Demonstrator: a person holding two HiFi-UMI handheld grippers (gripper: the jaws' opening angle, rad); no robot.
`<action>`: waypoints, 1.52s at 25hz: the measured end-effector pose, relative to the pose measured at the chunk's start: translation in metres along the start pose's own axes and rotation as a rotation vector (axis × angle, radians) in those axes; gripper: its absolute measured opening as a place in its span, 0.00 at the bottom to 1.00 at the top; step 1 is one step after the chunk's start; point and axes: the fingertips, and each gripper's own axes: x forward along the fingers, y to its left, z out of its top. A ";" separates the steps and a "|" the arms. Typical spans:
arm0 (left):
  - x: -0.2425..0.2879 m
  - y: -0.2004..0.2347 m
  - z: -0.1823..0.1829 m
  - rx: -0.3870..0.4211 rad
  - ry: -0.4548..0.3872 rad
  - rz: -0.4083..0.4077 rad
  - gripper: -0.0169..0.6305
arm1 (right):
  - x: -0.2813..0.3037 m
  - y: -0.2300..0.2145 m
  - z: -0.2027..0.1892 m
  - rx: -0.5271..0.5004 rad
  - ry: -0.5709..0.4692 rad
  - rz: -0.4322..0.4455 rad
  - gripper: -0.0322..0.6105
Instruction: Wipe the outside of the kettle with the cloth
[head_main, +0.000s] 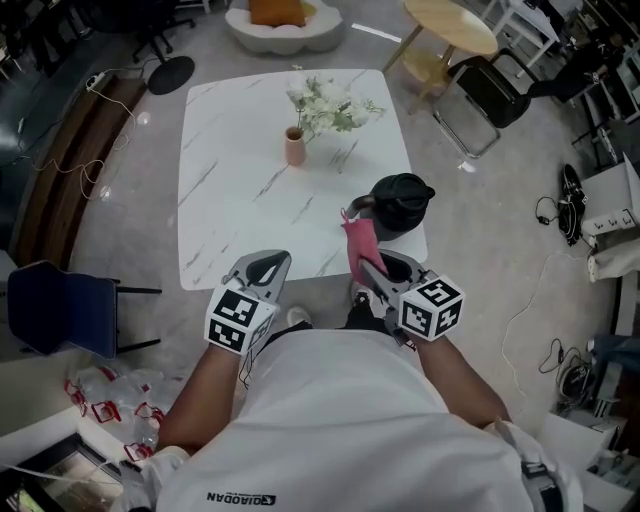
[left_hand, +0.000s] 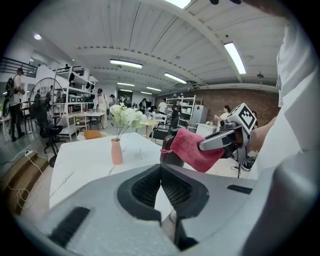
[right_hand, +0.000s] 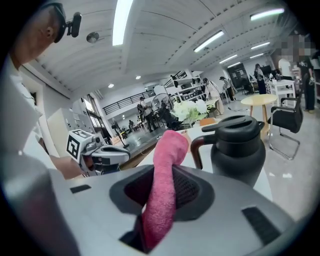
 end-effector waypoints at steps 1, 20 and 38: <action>0.002 0.002 0.002 -0.005 0.001 0.006 0.03 | 0.000 -0.002 0.004 -0.003 0.001 0.006 0.20; 0.156 -0.020 0.039 0.339 0.089 -0.170 0.26 | 0.019 -0.094 0.108 -0.088 0.115 -0.059 0.20; 0.215 -0.040 0.025 0.475 0.253 -0.330 0.23 | 0.007 -0.155 0.104 -0.368 0.179 -0.246 0.19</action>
